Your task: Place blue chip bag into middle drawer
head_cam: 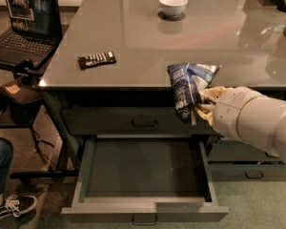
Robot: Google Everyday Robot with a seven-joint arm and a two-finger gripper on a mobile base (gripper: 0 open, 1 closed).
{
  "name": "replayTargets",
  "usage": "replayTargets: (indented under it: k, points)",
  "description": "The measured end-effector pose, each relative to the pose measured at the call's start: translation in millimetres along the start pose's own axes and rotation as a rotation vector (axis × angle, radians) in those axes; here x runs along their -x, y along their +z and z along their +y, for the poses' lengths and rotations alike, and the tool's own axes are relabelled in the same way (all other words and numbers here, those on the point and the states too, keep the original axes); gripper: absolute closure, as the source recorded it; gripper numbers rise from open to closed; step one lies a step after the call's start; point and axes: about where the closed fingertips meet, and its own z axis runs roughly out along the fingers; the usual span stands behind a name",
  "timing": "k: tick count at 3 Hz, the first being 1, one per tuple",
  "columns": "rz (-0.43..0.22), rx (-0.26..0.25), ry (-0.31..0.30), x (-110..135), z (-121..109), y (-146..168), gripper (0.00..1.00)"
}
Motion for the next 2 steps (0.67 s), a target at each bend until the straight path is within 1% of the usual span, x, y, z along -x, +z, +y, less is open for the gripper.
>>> replayTargets:
  k: [1, 2]
  points:
    - [-0.009, -0.010, 0.002, 3, -1, 1, 1.00]
    - [-0.009, 0.006, 0.062, -18, 34, 26, 1.00]
